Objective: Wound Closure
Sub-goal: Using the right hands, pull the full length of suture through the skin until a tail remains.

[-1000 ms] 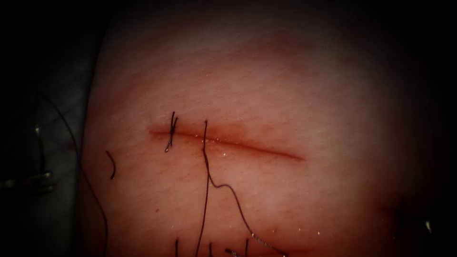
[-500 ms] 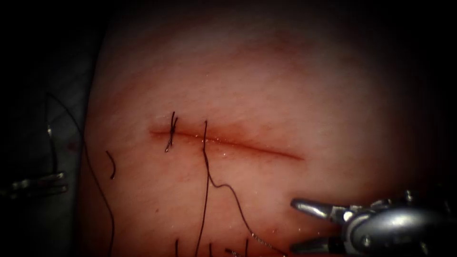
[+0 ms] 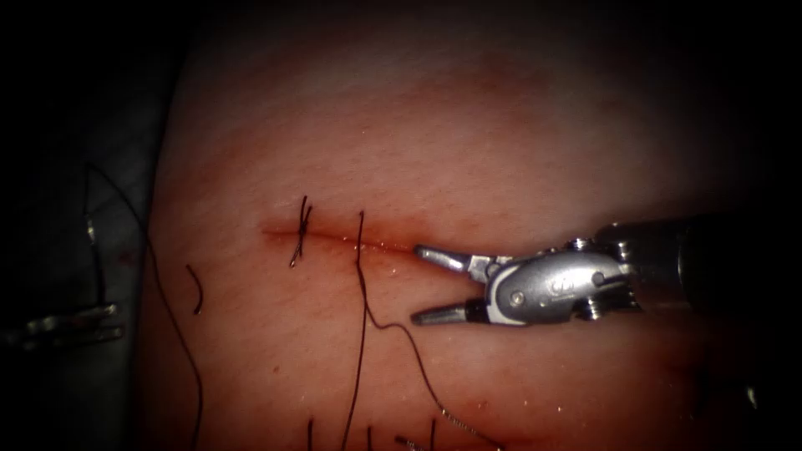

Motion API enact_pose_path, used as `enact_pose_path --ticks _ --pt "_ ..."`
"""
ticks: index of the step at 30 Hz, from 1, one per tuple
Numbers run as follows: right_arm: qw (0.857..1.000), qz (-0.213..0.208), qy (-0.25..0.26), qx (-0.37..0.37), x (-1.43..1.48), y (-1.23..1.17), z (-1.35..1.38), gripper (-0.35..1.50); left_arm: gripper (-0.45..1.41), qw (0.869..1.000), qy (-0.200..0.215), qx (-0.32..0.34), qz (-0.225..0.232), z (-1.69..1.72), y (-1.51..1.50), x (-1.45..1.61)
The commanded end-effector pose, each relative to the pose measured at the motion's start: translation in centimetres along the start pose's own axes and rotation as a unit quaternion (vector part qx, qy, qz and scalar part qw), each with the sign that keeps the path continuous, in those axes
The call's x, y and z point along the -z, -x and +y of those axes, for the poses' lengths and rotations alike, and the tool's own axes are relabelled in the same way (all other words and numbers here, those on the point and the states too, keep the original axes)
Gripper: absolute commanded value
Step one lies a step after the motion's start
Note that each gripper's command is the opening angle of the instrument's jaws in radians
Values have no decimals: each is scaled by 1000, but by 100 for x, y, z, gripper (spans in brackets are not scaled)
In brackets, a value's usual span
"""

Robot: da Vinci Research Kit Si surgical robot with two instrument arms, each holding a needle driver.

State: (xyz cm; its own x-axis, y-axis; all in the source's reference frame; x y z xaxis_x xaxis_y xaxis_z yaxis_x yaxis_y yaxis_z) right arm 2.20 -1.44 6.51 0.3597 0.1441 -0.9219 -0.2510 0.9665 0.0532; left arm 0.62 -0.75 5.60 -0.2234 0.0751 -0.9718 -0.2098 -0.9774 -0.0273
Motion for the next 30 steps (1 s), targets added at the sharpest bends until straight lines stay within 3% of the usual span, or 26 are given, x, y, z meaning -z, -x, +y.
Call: enact_pose_path --ticks 1,21,24,28,30 --pt "1000 -3 -2 2 -15 10 -2 131 -45 1000 0 0 0 3 4 -6" --pt "995 -85 -58 11 -76 49 -27 120 -45 1000 1 0 1 5 4 -8" --pt "992 -103 -71 4 -83 52 -35 108 -45 1000 1 0 1 5 4 -7" --pt "991 -107 -85 -4 -87 52 -38 71 -45 1000 1 0 0 6 3 -7" --pt "991 -106 -86 -5 -87 52 -36 62 -45 1000 1 0 0 6 3 -7"
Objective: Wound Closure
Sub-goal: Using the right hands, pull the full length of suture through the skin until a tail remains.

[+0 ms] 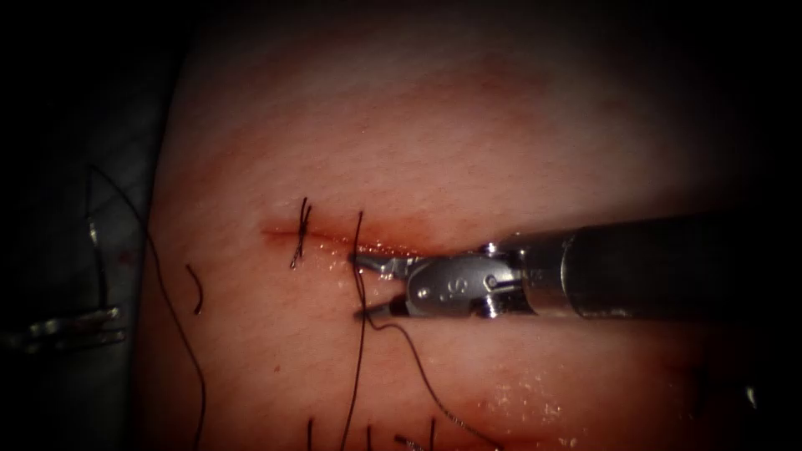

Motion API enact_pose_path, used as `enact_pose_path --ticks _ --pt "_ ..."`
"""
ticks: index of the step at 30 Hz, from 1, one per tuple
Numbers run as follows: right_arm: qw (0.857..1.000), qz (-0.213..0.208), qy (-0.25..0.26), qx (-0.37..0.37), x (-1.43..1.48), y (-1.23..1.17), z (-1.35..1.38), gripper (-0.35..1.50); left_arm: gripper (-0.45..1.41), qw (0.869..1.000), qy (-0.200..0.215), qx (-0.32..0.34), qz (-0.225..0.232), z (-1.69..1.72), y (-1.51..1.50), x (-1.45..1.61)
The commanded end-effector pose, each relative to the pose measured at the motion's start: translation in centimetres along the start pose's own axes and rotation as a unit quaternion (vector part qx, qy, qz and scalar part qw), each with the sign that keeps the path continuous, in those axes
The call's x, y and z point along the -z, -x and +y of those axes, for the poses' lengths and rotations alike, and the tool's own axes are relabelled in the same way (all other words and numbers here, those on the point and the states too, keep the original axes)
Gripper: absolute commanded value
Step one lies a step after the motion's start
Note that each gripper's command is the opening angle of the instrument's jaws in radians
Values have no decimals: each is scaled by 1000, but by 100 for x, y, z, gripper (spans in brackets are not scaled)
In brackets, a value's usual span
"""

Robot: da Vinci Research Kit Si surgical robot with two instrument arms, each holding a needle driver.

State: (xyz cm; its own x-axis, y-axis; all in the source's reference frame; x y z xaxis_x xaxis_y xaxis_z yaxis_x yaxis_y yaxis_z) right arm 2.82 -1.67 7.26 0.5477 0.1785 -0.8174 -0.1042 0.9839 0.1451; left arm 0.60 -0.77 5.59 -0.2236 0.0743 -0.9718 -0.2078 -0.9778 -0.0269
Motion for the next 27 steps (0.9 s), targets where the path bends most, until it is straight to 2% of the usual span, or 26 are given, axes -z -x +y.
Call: enact_pose_path --ticks 1,3,5,13,16,18,22,27 --pt "1000 2 0 -3 -7 1 0 34 -45 1000 0 0 0 3 4 -6" --pt "1000 2 0 -3 -7 2 1 15 -45 1000 0 0 0 3 4 -6" --pt "1000 2 0 -3 -5 2 0 -35 -45 1000 1 0 2 4 4 -6" --pt "1000 -9 6 -6 7 -3 -4 -35 -45 1000 1 0 2 4 2 -5" --pt "1000 -6 5 -7 22 -13 -12 -35 -45 1000 1 0 2 4 2 -5" --pt "1000 9 16 -12 41 -26 -26 -35 -45 1000 3 0 2 4 3 -5" --pt "1000 11 16 11 76 -59 -57 -35 -45 1000 3 0 3 4 4 -7" --pt "999 15 15 37 100 -96 -96 -35 -45 1000 4 0 2 4 5 -8"
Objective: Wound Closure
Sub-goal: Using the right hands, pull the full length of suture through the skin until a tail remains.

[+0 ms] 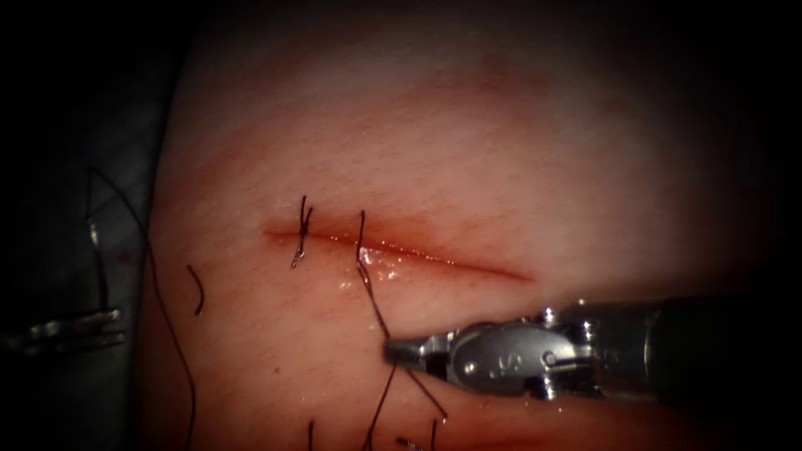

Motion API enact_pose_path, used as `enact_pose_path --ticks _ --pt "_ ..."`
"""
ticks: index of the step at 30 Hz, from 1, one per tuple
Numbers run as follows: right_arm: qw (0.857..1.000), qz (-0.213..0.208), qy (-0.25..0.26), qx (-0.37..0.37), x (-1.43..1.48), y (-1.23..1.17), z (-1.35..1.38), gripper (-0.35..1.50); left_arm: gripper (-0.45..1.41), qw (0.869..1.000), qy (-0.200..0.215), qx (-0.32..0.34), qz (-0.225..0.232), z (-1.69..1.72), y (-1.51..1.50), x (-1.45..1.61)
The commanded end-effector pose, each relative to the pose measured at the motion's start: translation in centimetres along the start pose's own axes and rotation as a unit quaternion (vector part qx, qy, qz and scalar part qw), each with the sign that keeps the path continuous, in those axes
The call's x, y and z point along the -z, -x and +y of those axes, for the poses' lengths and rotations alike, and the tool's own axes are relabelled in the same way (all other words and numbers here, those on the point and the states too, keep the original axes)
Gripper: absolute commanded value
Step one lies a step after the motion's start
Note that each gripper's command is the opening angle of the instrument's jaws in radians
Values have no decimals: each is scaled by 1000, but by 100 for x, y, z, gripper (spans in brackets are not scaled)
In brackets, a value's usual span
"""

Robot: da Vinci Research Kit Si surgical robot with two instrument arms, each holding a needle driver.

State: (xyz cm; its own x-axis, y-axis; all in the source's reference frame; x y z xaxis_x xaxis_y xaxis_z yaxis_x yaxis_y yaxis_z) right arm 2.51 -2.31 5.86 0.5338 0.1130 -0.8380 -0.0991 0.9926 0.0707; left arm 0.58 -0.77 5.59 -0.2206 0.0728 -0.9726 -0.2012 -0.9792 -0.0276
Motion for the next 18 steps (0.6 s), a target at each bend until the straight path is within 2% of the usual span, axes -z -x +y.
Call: enact_pose_path --ticks 1,4,9,13,18 --pt "1000 3 -4 8 0 -20 -24 -35 -45 1000 2 0 -1 4 5 -7" --pt "1000 14 -11 23 14 -48 -49 -35 -45 1000 3 0 -2 4 5 -7" --pt "999 21 -15 33 21 -65 -67 -35 -45 1000 3 0 -2 4 5 -7" --pt "998 25 -27 48 23 -78 -94 -35 -45 1000 3 0 -1 4 5 -7" --pt "997 21 -42 64 24 -83 -118 -35 -45 1000 4 0 -2 4 6 -7"
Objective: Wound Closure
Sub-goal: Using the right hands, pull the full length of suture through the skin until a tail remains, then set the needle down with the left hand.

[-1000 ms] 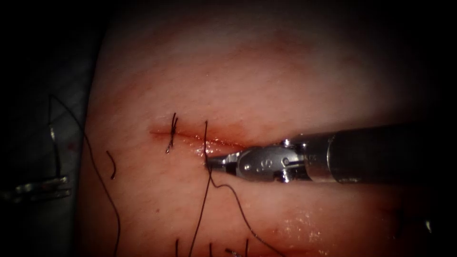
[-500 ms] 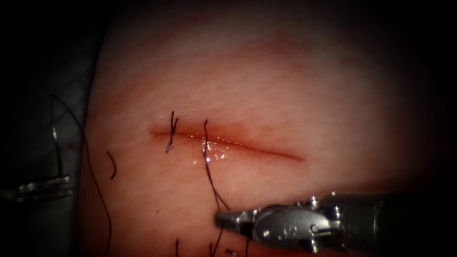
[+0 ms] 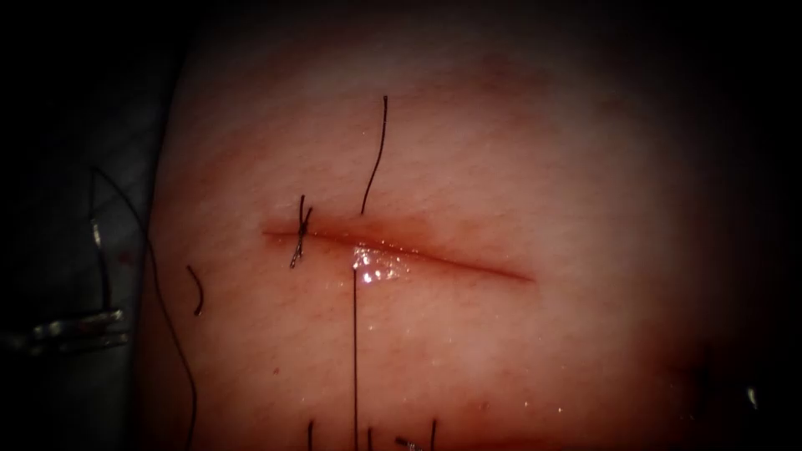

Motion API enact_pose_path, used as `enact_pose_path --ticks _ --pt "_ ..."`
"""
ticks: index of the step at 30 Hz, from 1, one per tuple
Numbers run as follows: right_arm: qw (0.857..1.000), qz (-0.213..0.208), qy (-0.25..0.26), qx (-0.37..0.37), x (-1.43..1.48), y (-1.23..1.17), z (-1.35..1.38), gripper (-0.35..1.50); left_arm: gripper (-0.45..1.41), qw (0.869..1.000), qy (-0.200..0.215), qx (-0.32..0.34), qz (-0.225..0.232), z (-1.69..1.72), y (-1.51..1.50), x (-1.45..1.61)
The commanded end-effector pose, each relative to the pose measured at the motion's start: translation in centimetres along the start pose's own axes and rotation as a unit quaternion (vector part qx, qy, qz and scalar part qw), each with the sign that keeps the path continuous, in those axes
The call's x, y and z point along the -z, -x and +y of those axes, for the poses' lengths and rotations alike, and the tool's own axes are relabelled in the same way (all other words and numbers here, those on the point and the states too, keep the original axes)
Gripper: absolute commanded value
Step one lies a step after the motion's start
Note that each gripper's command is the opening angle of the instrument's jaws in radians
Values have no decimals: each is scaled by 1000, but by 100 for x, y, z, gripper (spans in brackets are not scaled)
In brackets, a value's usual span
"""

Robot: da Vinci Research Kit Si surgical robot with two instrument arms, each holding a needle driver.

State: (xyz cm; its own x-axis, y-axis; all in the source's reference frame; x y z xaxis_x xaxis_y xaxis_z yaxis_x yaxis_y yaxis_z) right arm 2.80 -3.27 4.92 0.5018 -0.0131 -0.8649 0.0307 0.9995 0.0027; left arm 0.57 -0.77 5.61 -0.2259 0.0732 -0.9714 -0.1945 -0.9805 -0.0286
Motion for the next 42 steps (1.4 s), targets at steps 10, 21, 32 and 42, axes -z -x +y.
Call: enact_pose_path --ticks 10,21,32,42 --pt "1000 13 9 19 -2 -8 -2 104 -45 1000 1 0 0 4 5 -9" --pt "997 -2 73 39 58 17 38 146 -45 1000 1 1 -1 -3 19 -12" --pt "996 3 66 52 167 23 0 148 -45 1000 -8 3 -28 -20 38 0" --pt "991 -13 119 63 251 37 11 148 -45 999 -26 5 -40 -31 49 8"
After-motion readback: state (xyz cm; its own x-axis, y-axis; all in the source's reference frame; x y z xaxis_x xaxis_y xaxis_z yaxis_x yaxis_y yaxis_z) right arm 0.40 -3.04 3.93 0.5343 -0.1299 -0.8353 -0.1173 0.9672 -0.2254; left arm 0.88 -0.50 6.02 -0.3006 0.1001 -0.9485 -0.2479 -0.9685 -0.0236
